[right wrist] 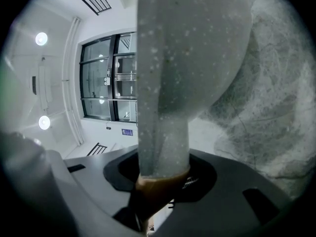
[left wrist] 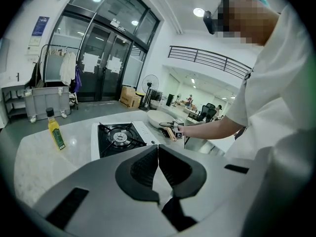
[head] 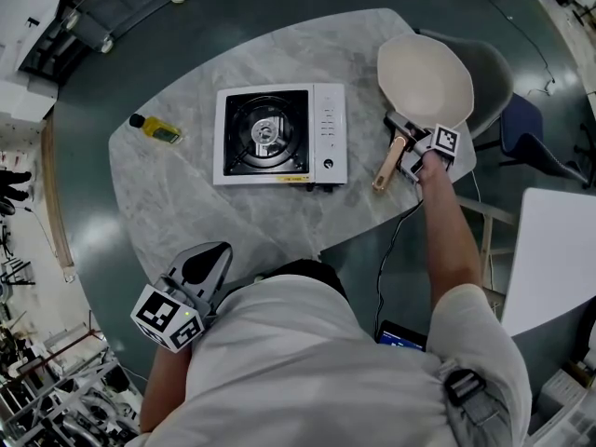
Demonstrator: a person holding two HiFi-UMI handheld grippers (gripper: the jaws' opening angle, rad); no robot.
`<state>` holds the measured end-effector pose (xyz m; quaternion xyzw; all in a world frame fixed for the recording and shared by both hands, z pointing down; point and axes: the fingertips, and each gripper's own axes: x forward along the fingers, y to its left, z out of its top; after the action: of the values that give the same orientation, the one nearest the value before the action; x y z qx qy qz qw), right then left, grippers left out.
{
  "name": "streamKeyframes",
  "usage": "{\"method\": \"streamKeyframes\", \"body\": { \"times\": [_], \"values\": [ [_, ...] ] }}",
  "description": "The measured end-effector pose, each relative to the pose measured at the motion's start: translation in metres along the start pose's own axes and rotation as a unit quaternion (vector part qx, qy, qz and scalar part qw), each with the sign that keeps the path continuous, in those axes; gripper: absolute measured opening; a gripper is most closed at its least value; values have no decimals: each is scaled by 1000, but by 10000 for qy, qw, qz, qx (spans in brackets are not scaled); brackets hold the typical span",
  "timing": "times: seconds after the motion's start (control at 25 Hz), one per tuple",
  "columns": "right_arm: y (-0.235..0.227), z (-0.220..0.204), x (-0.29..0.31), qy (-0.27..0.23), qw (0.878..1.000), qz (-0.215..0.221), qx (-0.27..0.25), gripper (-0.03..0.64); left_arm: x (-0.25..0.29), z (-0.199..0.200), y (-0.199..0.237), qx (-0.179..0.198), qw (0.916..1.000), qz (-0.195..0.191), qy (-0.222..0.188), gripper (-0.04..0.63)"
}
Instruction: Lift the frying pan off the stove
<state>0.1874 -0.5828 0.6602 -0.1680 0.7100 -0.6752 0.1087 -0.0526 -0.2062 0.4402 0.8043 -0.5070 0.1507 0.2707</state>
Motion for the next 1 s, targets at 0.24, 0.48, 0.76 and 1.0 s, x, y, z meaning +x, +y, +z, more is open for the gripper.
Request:
{"method": "streamKeyframes", "body": {
  "times": [0.24,0.48,0.76,1.0],
  "values": [
    [1,1,1,-117,9999,11,-8,170,0,-1,-3,-16,10000,-55,-23,20],
    [3,2,1,-258,9990,-162,-320,258,-5,-4,-5,7,9999,-130,-81,20],
    [11,-7,-23,-605,9968,-379,-348,345,-18,-10,-5,47,9993,-288,-228,20],
    [26,-33,-70,-988,9920,-573,-540,348,-35,-17,-7,136,9972,-633,-382,20]
  ]
}}
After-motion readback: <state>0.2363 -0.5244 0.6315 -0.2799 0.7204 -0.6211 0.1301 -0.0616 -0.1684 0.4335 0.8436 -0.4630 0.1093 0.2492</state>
